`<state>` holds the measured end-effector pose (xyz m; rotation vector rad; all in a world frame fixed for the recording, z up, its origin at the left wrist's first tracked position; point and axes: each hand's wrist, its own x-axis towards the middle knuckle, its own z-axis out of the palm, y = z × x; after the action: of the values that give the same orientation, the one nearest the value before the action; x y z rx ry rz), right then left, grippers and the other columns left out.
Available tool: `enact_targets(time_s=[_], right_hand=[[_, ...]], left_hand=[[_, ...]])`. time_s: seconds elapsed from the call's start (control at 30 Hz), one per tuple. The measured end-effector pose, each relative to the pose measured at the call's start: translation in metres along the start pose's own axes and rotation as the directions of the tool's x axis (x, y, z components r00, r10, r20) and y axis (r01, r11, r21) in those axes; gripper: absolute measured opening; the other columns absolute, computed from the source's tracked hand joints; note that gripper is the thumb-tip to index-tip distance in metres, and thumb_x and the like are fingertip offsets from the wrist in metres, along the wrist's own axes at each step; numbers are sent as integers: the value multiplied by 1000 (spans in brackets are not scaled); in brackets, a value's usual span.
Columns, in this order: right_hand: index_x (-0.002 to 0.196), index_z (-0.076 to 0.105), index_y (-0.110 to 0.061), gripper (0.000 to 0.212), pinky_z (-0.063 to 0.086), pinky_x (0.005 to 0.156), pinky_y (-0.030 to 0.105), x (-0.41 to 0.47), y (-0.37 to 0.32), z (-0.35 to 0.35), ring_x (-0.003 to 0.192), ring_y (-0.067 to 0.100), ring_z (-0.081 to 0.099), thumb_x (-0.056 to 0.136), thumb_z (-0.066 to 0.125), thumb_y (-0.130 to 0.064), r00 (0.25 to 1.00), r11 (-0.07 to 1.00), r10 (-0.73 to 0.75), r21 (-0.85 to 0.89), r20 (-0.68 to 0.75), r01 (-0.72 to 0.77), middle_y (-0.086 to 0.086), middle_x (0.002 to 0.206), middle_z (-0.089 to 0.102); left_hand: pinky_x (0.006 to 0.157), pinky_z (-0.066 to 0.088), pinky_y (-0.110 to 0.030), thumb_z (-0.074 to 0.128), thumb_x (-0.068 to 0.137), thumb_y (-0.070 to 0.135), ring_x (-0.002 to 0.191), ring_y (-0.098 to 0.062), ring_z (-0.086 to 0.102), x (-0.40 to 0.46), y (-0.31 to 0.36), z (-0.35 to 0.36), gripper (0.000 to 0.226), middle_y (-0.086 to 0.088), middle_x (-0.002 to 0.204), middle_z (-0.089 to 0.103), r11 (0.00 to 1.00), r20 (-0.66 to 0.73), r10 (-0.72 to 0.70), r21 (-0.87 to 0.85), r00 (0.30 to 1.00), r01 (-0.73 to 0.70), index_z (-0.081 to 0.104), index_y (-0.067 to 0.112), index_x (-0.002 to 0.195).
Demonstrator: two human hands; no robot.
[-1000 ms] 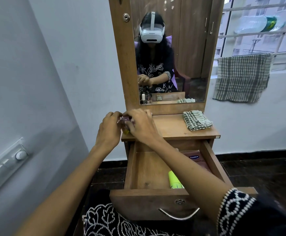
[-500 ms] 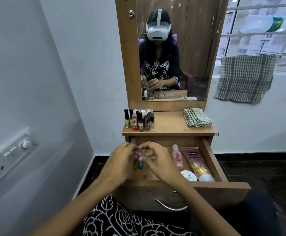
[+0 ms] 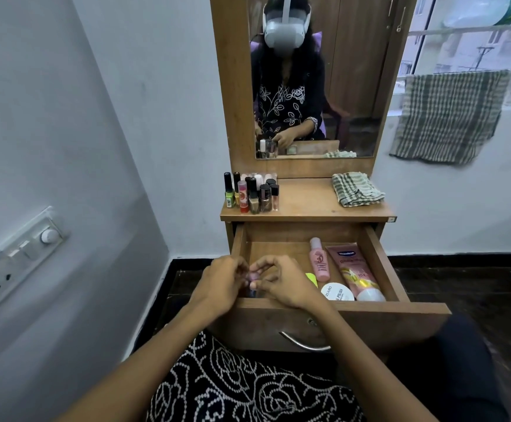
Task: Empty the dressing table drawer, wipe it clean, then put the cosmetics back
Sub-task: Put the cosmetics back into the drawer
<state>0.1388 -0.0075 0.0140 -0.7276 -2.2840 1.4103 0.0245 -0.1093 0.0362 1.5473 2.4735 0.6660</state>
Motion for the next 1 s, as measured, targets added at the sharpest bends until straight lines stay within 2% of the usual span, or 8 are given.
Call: enact_targets(time_s=[0.13,0.23,0.47,0.6,0.73,0.8,0.9,1.0], right_hand=[[99,66,-12,25,52,65,13,1,1,1,71,9,64,77,75,-6,1000,999,22,-40,6,-22,-10,81,63],[99,67,-12,25,47,58,7,1,1,2,66,6,62,76,75,-6,999,998,37,-57,0,-37,-9,83,63],[97,67,-9,27,48,64,7,2,-1,3,65,2,60,73,76,-3,996,995,68,-81,50,-64,-1,87,65],[96,68,-8,26,48,66,7,4,0,2,66,1,59,72,77,-3,994,993,83,-94,67,-77,0,86,66],[93,68,-8,24,52,75,17,5,-1,3,76,8,61,72,77,-2,993,992,92,-98,78,-84,1,82,65],[90,67,-11,22,51,72,12,6,-1,3,72,5,61,72,76,-2,991,990,106,-103,83,-97,-4,77,65],[87,67,-13,22,43,58,0,7,0,3,63,-6,57,71,77,-2,987,987,134,-98,85,-125,-11,69,63],[88,68,-11,21,42,56,0,8,1,4,62,-6,57,72,76,-1,985,984,154,-98,78,-146,-11,68,63]], left_hand=[[82,53,-35,66,84,12,91,-19,63,2,-2,0,15,-3,99,68,999,43,-29,-26,999,31,67,16,99],[80,51,-32,67,83,12,92,-19,62,2,-2,1,16,-3,100,68,999,46,-38,-18,998,39,67,16,98],[85,52,-37,68,82,16,97,-24,63,0,-4,3,19,-6,102,68,998,73,-65,-1,995,66,67,15,101],[84,53,-35,69,83,18,94,-22,64,1,-4,3,17,-5,101,69,998,85,-59,-3,995,59,70,15,99],[84,53,-34,71,82,20,93,-23,64,3,-3,2,17,-7,101,70,997,99,-76,-10,992,78,71,16,99],[83,53,-35,71,82,20,93,-23,64,4,-4,3,17,-7,100,70,996,101,-81,-17,992,84,71,16,98],[82,54,-34,70,82,17,90,-22,65,5,-5,4,13,-6,98,71,995,98,-90,-36,991,94,72,15,95],[82,55,-35,73,79,16,87,-20,66,7,-5,4,10,-4,94,72,993,114,-97,-61,989,105,74,17,89]])
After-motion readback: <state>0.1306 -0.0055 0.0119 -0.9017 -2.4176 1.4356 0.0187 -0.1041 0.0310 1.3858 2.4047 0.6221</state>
